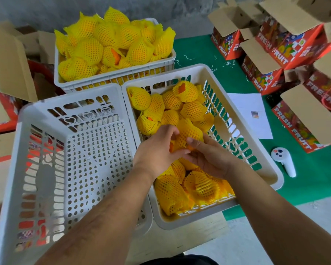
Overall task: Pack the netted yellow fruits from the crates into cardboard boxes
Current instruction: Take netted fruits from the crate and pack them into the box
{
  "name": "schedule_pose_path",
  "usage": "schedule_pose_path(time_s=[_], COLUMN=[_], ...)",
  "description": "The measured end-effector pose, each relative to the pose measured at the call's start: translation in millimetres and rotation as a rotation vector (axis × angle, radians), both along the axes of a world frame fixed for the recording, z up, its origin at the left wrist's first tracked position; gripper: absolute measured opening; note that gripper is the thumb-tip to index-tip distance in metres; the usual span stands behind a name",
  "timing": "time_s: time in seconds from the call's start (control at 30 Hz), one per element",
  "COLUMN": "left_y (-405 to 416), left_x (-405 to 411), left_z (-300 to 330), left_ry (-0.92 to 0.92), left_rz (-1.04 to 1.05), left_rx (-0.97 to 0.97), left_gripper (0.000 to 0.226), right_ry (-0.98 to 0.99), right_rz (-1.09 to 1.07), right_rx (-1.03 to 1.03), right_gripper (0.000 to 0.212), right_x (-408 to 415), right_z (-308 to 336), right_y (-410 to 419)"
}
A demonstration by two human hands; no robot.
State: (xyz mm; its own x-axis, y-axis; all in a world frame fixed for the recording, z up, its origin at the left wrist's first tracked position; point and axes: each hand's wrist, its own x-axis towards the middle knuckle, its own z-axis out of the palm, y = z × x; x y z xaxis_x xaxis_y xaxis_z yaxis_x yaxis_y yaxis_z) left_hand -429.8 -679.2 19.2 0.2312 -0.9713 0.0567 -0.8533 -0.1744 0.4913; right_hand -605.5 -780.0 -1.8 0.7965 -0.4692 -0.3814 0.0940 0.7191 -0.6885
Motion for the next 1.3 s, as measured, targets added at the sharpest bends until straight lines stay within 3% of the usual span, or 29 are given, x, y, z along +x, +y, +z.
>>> schedule_pose_path(time_s=[0.13, 0.3, 0.43, 0.5, 0.6, 0.63, 0.7, 0.77, 0.8, 1.0, 1.07, 1.17, 1.3], left_y=[1, 0, -1, 1, 0, 0, 1, 1, 2, 1, 1, 1, 1], left_x=[1, -4, 0, 2, 2, 1, 0, 0, 0, -1, -2, 0, 1], left_z=[1, 8, 5, 4, 4, 4, 4, 4, 4, 4, 4, 5, 7], left_ry=[0.046, 0.113, 0.038, 0.122, 0.181, 0.178, 0.166, 0.169, 0.175, 0.181, 0.202, 0.239, 0.221], left_rz=[-0.012, 0.113, 0.134, 0.149, 0.172, 0.178, 0.184, 0.194, 0.201, 0.228, 0.238, 0.246, 0.209], left_rx=[0.019, 0.092, 0.111, 0.027, -0.019, -0.02, -0.036, -0.06, -0.068, -0.054, -0.056, -0.052, -0.056], left_gripper=[0.047, 0.098, 0.101, 0.091, 0.088, 0.09, 0.09, 0.09, 0.09, 0.091, 0.091, 0.093, 0.092], right_ry=[-0.02, -0.034, -0.019, 0.137, 0.608, 0.765, 0.988, 1.063, 1.068, 1.111, 1.105, 1.038, 0.593], right_rz=[0.004, -0.036, 0.165, 0.176, 0.055, 0.144, 0.556, 0.954, 1.054, 1.16, 1.085, 0.665, 0.12], right_rx=[-0.014, -0.185, -0.353, -0.515, -0.87, -0.971, -1.044, -1.05, -1.068, -1.147, -1.097, -0.786, -0.219], right_gripper=[0.058, 0.079, 0.097, 0.095, 0.079, 0.076, 0.085, 0.101, 0.104, 0.097, 0.096, 0.09, 0.077], right_x=[0, 1, -2, -7, -22, -28, -38, -42, -40, -29, -32, -34, -27], right_z=[0, 2, 1, 2, 4, 1, -9, -15, -16, -19, -15, -3, 14], right_y=[-1, 2, 11, 12, 10, 10, 15, 26, 29, 33, 30, 21, 19])
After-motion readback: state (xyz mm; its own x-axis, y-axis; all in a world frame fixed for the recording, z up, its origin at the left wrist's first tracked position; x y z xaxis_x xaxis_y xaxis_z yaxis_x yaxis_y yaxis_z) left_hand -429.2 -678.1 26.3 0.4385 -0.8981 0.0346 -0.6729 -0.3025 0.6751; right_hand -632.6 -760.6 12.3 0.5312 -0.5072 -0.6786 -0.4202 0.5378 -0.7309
